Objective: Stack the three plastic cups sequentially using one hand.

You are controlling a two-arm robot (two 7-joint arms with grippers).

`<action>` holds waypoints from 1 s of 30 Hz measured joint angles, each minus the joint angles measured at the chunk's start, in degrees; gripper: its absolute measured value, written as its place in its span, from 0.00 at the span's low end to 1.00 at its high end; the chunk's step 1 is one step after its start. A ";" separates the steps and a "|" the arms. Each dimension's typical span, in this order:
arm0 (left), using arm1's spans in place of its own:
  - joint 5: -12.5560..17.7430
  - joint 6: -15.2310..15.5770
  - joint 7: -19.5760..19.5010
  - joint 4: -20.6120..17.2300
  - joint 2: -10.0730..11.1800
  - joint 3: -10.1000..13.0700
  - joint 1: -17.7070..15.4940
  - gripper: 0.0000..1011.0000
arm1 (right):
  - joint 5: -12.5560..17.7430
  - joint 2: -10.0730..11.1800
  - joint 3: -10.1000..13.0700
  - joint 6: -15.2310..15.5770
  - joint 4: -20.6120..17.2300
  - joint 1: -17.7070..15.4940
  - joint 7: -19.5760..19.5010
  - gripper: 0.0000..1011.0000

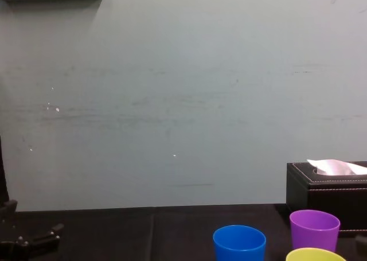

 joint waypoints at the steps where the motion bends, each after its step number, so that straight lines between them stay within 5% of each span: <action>1: 0.00 0.00 0.00 0.00 0.00 0.00 0.00 1.00 | 0.11 0.43 0.00 0.48 -0.62 -0.67 0.81 0.99; 16: 0.00 0.00 0.00 0.00 0.00 0.00 0.00 1.00 | -0.06 2.93 -0.12 3.39 -4.41 -5.54 6.66 0.99; 30: 0.00 0.00 0.00 0.00 0.00 0.00 0.00 1.00 | -1.27 -1.87 -0.90 1.43 -2.16 -4.56 9.16 0.99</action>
